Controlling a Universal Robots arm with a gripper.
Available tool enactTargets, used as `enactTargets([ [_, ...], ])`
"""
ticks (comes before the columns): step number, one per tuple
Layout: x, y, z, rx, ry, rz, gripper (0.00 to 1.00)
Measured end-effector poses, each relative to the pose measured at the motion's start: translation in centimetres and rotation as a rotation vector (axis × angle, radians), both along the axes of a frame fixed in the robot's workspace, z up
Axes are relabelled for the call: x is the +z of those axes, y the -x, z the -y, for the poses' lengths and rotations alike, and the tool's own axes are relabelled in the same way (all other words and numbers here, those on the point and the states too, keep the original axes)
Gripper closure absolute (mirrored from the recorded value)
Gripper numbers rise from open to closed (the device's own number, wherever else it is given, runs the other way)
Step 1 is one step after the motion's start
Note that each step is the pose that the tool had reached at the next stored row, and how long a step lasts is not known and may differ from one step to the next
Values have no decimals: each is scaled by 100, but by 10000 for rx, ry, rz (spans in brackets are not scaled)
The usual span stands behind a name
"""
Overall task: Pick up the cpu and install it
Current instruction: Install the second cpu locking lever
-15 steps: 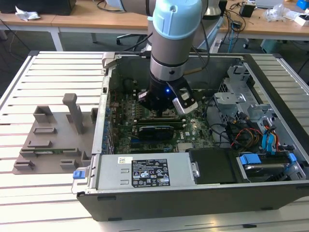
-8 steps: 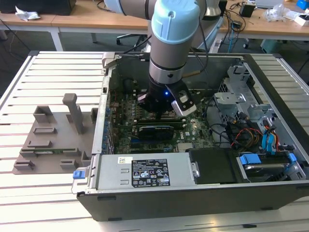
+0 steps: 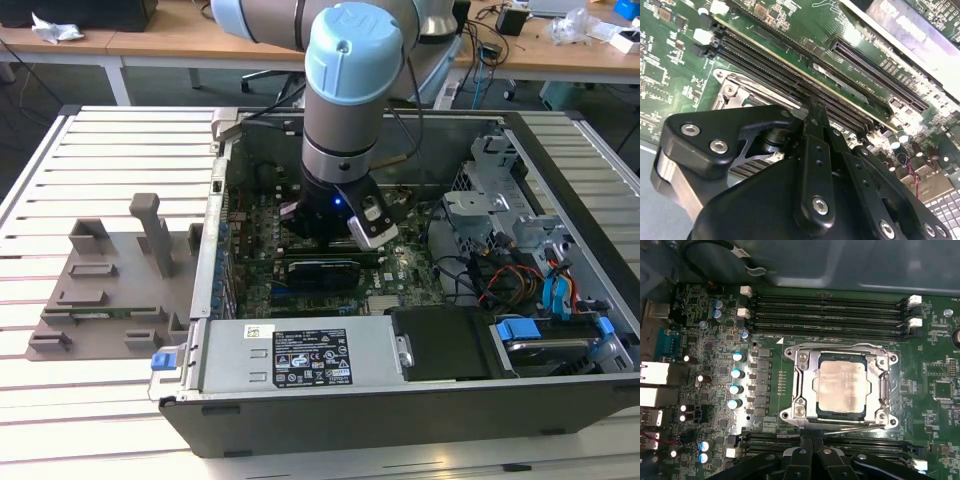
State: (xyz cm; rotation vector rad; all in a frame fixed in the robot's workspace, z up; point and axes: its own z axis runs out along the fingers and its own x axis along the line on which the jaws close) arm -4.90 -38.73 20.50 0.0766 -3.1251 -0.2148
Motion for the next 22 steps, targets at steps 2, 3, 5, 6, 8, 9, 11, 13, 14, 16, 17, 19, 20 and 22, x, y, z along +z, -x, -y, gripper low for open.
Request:
enactTargets([
  [2, -18, 37, -11, 4, 1, -1, 89],
  [3, -21, 67, -29, 12, 3, -1, 89],
  [5, -22, 92, -41, 17, 4, -2, 89],
  [6, -25, 112, -53, 20, -1, 0, 89],
  [8, -29, 148, -70, 23, -1, 0, 89],
  [9, -30, 162, -76, 24, -1, 0, 89],
  [11, -34, 204, -95, 27, 0, -1, 89],
  [13, -37, 215, -111, 42, 3, -2, 89],
  [14, -38, 215, -120, 50, 1, -1, 89],
  [16, -39, 215, -149, 78, 1, -1, 89],
  [17, -40, 215, -161, 90, 0, -1, 89],
  [19, -42, 215, -174, 107, 0, 0, 89],
  [20, -44, 215, -174, 116, 1, -1, 89],
  [22, -55, 215, -176, 119, -5, -1, 89],
])
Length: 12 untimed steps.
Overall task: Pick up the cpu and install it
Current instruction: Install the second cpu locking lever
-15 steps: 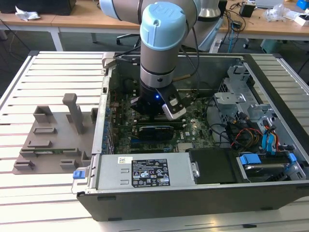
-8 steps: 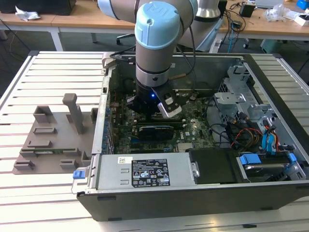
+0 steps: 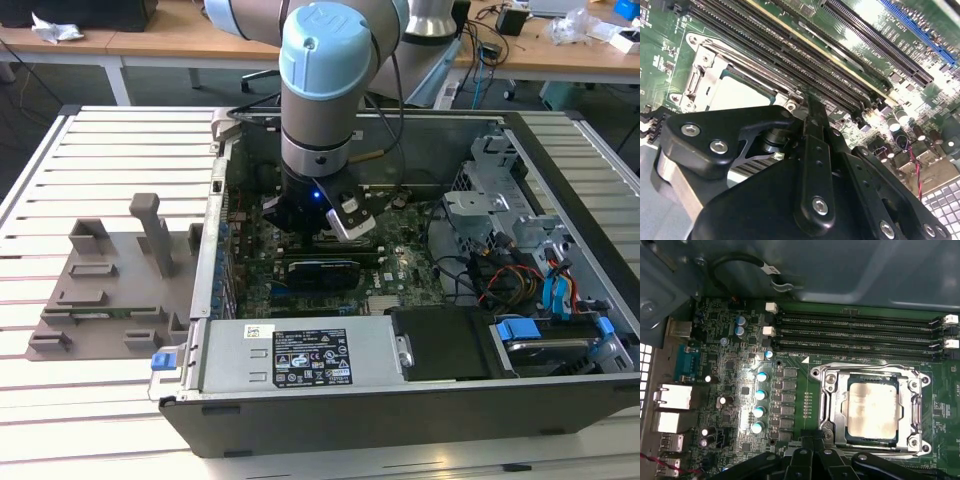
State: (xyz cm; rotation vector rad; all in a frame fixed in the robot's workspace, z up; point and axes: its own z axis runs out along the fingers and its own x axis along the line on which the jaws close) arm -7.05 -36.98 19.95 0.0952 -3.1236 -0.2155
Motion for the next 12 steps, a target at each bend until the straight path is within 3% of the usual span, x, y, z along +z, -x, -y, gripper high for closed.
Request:
enactTargets([
  [9, -13, -1, 36, 4, -6, 2, 89],
  [12, 79, -5, 37, 8, -5, 2, 89],
])
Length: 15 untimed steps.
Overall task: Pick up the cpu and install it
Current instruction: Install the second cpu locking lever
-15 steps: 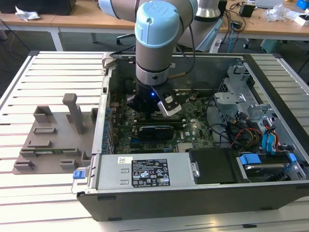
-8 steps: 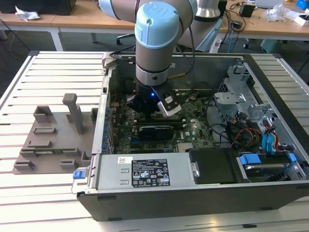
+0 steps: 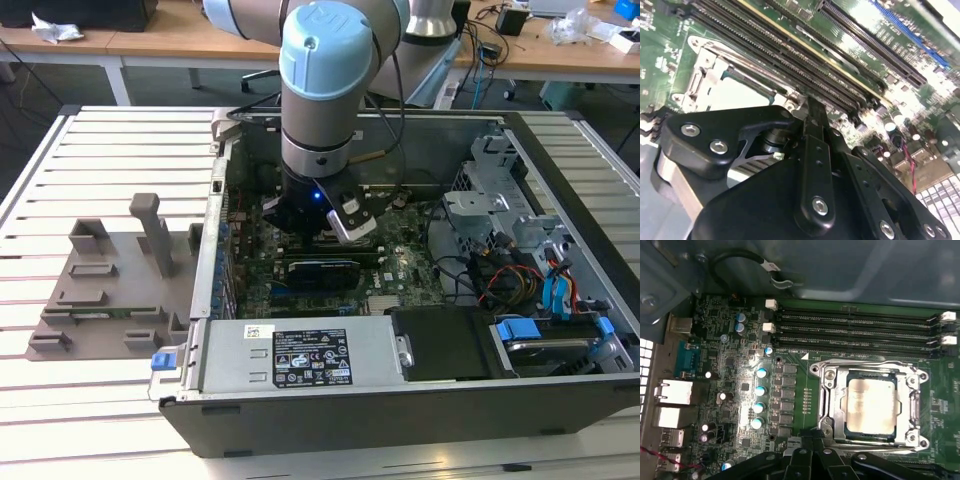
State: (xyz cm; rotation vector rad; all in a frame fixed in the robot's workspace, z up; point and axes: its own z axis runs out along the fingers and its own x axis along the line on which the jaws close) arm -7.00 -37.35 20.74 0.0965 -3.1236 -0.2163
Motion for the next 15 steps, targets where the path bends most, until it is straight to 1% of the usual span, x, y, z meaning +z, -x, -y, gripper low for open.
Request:
enactTargets([
  [1, 21, -8, -4, -1, 1, -1, 89],
  [3, 34, -30, -13, -2, 8, -2, 89],
  [7, 38, -122, -63, -3, 86, -34, 89],
  [8, 38, -162, -87, -2, 126, -56, 89],
  [9, 39, -209, -119, -2, 196, -83, 89],
  [10, 38, -237, -143, -2, 248, -102, 89],
  [11, 38, -253, -157, -3, 278, -112, 89],
  [12, 39, -294, -197, -3, 356, -136, 89],
  [14, 38, -354, -253, -3, 467, -173, 89],
  [15, 39, -374, -270, -3, 503, -190, 89],
])
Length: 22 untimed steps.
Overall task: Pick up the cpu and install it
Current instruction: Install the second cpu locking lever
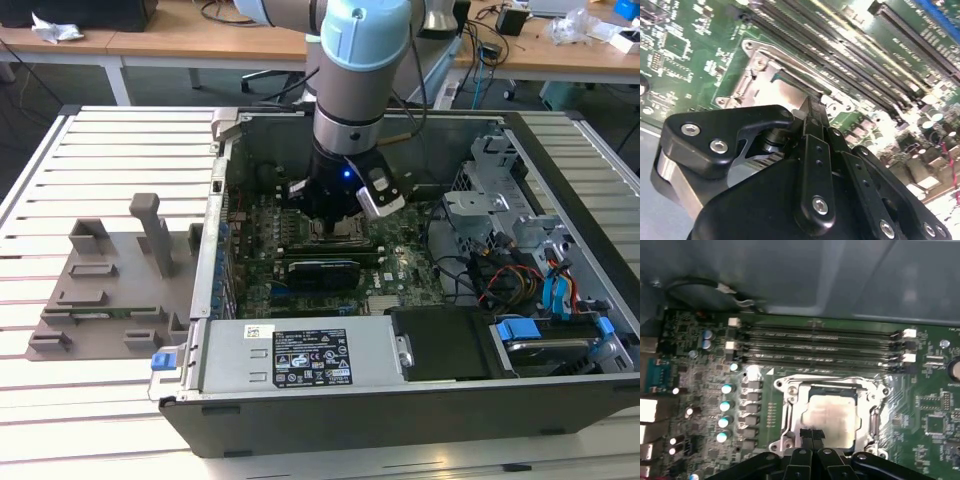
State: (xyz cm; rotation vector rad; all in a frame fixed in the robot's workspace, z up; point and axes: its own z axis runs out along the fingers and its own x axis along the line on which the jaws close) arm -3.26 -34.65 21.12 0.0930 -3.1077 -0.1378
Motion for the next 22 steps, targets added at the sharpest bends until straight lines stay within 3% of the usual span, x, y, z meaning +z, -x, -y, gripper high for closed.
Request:
enactTargets([
  [4, 0, -119, -101, 0, 157, -89, 89],
  [9, -1, -157, -143, 0, 225, -112, 89],
  [14, 0, -165, -151, -1, 256, -123, 89],
  [18, 1, -187, -210, -2, 385, -143, 89],
  [19, 8, -189, -222, -1, 464, -142, 89],
  [20, 23, -189, -231, -2, 714, -142, 89],
  [22, 33, -189, -247, -4, 971, -142, 89],
])
